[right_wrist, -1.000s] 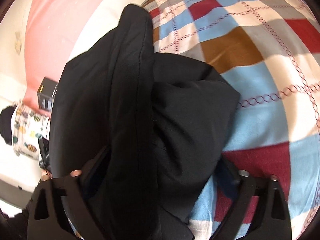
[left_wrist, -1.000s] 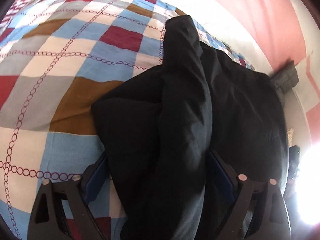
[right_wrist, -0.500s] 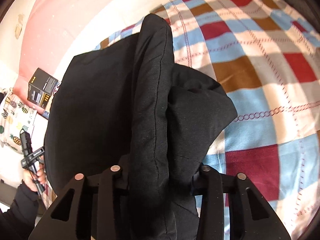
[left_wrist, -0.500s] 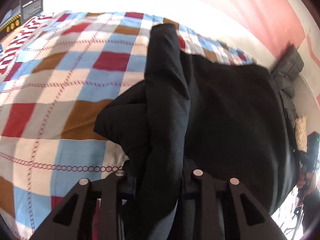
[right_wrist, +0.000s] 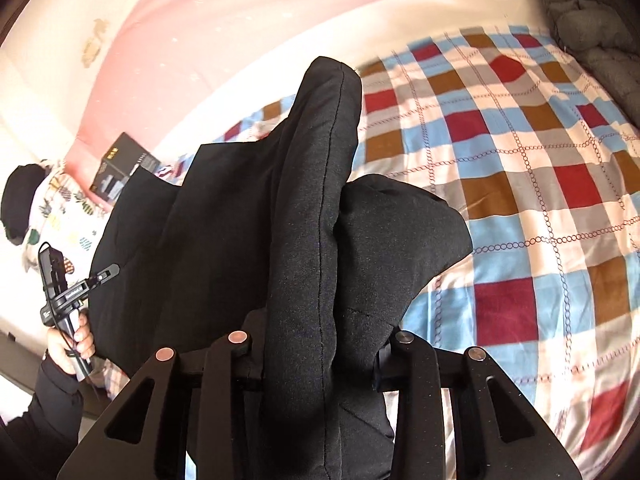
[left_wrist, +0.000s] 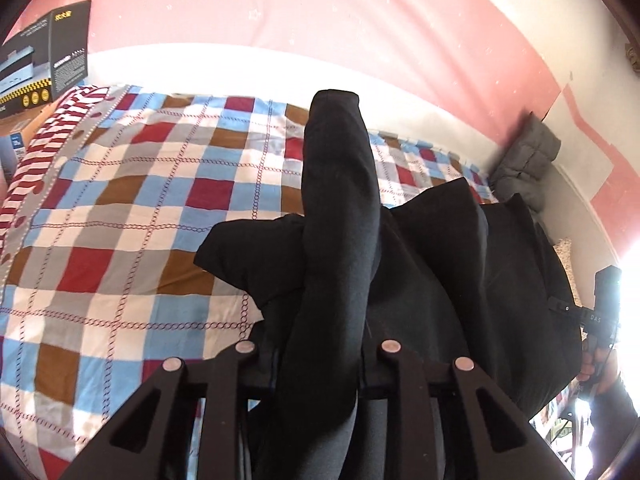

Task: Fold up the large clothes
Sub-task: 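Fold the lifted jacket edge over the bundle with both tools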

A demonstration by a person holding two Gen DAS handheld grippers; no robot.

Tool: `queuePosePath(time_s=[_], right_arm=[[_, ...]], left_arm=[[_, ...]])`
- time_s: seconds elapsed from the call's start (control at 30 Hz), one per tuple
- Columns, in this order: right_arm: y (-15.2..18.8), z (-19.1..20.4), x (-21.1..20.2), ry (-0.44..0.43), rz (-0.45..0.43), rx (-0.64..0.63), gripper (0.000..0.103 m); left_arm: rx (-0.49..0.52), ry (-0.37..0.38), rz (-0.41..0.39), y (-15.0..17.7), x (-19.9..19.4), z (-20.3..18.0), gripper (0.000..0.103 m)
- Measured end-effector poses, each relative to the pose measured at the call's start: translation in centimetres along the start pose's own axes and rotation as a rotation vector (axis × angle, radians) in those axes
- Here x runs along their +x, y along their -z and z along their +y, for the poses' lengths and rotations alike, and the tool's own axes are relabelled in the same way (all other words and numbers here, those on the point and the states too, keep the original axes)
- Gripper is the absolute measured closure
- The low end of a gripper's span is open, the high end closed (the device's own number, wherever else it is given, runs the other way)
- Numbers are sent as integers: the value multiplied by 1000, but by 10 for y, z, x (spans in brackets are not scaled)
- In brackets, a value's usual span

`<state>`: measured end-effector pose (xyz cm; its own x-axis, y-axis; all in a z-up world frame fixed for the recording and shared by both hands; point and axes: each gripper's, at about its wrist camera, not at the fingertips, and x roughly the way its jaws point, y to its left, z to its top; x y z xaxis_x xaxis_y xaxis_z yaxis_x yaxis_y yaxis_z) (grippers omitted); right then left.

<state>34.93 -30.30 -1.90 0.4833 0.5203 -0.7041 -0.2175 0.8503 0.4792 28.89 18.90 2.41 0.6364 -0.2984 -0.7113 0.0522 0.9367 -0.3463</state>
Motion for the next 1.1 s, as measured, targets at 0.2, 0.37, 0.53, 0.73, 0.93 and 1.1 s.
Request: queuePosePath(time_s=[0.2,0.37,0.53,0.73,0.93,1.1], right_arm=[[1,40,-7,-52,-12,-25,69],[-7,79,14,-94,-13,-43,69],[-14,116,56,-134,3,-50,69],[-12,148,110,-165,35,-52,68],[3,137,178,-139,116,0,65],[31,93,214,-84,178,121,47]], left_arm=[[-15,-38,-43,-2,-45,19,76],[-27,-90,-81,-11,-74,53,76],[-47,-151,-101,-24,-83,104,76],[-95,-172,-130,-31,-72,164,76],[-177,-179,-99,-8,-20,227,75],[-313,-186,-62,30,17,278,67]])
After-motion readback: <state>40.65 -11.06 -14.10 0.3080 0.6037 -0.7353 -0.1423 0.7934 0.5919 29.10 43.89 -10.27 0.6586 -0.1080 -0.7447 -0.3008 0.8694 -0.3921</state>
